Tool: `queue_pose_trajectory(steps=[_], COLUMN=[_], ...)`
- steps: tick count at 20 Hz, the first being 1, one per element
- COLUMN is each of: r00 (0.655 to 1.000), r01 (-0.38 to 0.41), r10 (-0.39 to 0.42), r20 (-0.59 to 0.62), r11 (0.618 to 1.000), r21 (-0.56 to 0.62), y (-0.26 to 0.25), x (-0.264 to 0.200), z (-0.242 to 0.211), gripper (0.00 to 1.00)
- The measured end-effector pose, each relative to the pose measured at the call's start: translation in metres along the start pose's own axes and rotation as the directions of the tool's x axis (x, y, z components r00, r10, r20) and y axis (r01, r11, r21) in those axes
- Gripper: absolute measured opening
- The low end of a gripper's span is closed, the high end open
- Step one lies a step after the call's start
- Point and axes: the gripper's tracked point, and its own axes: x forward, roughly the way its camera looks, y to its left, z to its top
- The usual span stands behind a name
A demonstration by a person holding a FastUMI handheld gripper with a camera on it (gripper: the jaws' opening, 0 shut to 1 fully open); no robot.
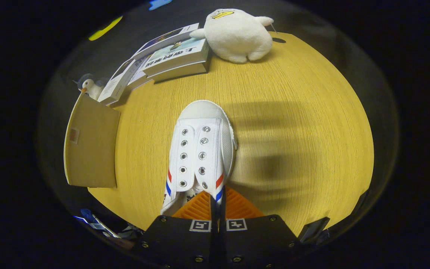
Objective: Open the storage box then place both shoes into the box .Put the left shoe in first, then the right shoe, with the right side of both shoes facing outward in a uniform manner.
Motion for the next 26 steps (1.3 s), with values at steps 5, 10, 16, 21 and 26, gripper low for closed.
queue_pose_trajectory(steps=[5, 10, 16, 21, 26], r00=[1.0, 0.999, 0.998, 0.998, 0.993], r01=[-0.009, -0.027, -0.051, -0.05, -0.104], r10=[0.009, 0.028, 0.054, 0.056, 0.117], r20=[0.005, 0.016, 0.031, 0.032, 0.034], r11=[1.0, 0.999, 0.994, 0.982, 0.959], r21=[-0.002, -0.031, -0.095, -0.18, -0.265], y=[0.015, 0.044, 0.092, 0.135, 0.199], x=[-0.023, -0.048, -0.07, -0.076, -0.091], z=[0.006, 0.017, 0.044, 0.067, 0.084], gripper=[0.0, 0.0, 0.0, 0.0, 0.0])
